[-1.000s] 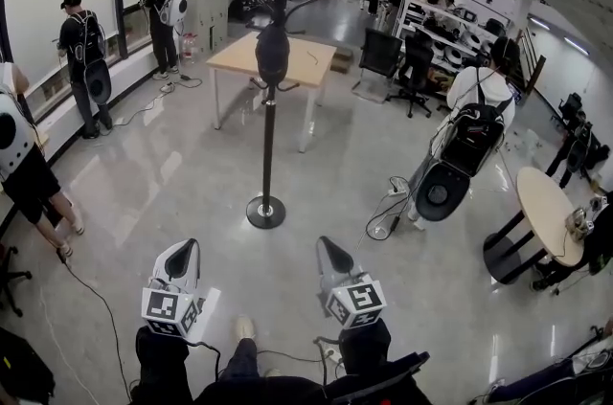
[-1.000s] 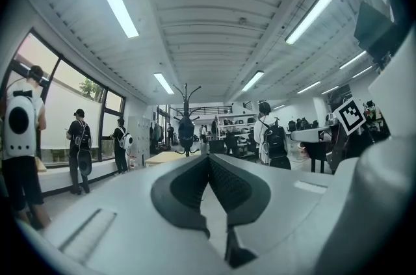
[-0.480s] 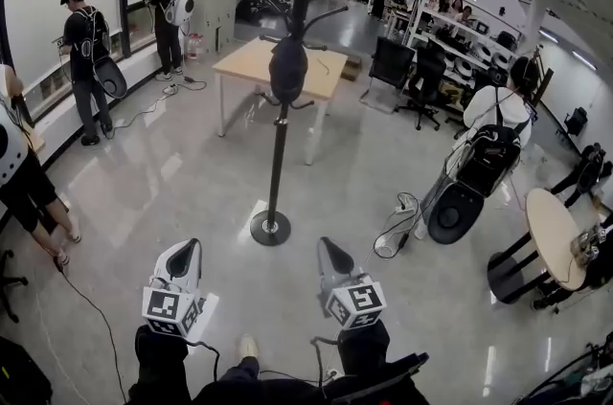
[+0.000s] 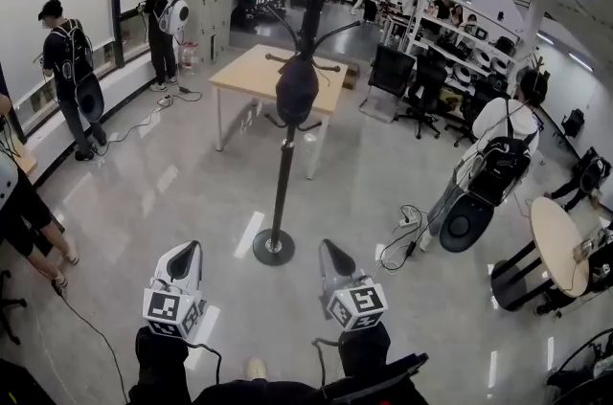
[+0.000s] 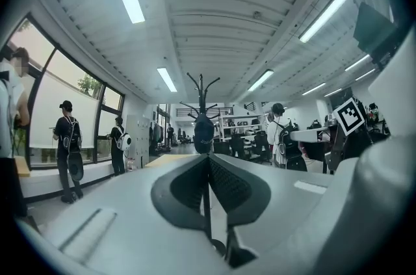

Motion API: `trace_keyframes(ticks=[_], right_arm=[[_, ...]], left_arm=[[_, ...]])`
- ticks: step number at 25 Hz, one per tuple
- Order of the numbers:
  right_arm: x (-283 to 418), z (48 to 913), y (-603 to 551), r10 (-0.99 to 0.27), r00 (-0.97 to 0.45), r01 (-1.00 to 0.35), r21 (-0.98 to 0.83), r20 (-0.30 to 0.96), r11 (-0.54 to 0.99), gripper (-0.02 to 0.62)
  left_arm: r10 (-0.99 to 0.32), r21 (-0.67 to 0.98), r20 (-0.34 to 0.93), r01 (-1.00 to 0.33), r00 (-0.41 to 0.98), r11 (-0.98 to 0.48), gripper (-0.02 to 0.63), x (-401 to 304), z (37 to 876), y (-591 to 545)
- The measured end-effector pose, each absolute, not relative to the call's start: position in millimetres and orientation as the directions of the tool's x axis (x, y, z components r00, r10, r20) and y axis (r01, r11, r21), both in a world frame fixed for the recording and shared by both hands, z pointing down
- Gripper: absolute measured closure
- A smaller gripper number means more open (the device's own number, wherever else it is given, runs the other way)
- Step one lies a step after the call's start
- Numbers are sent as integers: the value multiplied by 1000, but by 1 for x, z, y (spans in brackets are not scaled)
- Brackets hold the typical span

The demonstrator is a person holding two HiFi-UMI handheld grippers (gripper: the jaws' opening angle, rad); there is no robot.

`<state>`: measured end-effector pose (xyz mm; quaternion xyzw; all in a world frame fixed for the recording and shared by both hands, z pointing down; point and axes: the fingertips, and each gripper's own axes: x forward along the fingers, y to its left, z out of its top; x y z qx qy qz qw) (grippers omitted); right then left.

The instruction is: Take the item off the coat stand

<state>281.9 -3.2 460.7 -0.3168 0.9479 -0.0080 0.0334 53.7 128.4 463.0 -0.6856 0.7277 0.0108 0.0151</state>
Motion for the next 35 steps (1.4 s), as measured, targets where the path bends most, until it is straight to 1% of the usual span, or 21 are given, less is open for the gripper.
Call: trace_keyframes(ticks=[8,17,25,29,35], right_arm=[[248,470,-31,-611,-790,-610,-35,-38,791,594],[221,470,-45,-591,-806,-591,-16,-28,807,594],[194,475,-59,-563,-826,-562,-29,-30,827,594],[180,480,-74,-552,-833,-552,-28,-32,834,594],[149,481,-106,-546,-837,-545,-33,-41,838,594]], left_arm=[[-999,3,-32,-999,-43,43,603,19,474,96],[-997,22,-37,-997,-71,70,603,-2,475,87],[-994,32,-1,-994,-109,109,603,-24,480,84],[-993,30,-22,-992,-120,119,603,-39,489,68],[-994,20,-20,-994,-112,111,603,-64,493,39]])
